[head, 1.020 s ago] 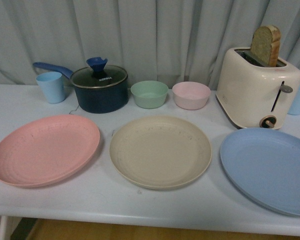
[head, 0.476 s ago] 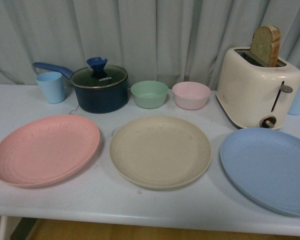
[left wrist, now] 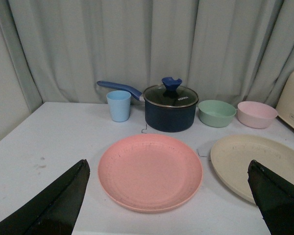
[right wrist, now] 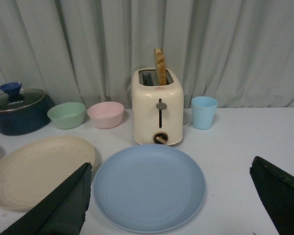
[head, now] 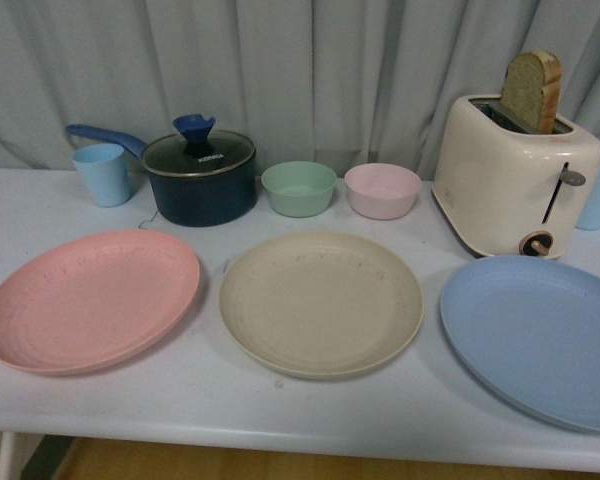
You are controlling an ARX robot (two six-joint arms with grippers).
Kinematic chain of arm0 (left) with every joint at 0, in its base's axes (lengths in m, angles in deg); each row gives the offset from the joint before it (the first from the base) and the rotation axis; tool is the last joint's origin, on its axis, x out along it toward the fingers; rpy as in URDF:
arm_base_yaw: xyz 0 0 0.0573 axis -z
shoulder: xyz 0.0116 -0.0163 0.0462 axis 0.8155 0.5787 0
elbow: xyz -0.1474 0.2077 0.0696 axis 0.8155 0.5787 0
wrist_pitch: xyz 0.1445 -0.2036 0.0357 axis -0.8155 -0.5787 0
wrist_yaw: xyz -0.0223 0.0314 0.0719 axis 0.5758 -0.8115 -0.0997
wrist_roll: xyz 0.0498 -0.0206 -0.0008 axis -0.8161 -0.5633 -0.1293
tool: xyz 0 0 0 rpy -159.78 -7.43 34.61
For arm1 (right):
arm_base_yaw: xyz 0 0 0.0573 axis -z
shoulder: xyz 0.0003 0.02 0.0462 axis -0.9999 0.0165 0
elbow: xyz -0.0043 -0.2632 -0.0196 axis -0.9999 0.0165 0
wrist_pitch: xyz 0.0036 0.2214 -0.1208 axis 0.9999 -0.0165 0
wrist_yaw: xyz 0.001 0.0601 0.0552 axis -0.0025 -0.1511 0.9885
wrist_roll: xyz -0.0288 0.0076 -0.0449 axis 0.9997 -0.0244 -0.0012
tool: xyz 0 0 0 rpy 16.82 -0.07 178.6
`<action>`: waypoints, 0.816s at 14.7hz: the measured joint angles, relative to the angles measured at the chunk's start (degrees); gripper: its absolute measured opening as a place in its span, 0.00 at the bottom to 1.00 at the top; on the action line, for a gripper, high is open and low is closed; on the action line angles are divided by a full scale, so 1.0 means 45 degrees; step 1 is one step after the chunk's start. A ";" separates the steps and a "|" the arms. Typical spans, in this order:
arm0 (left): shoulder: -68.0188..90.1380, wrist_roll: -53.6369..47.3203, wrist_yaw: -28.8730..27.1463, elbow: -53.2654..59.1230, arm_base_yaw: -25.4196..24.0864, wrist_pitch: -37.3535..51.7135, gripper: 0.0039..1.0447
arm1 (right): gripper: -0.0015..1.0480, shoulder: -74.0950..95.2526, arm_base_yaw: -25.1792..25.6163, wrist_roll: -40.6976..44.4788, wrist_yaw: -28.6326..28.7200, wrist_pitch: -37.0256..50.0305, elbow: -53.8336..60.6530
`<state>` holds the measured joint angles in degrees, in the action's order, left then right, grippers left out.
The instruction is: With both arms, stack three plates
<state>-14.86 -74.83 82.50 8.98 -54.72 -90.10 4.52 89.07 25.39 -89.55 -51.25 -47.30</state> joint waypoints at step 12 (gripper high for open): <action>0.0000 0.0000 0.0000 0.0000 0.0000 0.0000 0.94 | 0.94 0.0000 0.0000 0.0000 0.0000 0.0000 0.0000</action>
<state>-14.86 -74.83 82.50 8.98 -54.72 -90.10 4.52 89.07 25.39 -89.55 -51.25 -47.30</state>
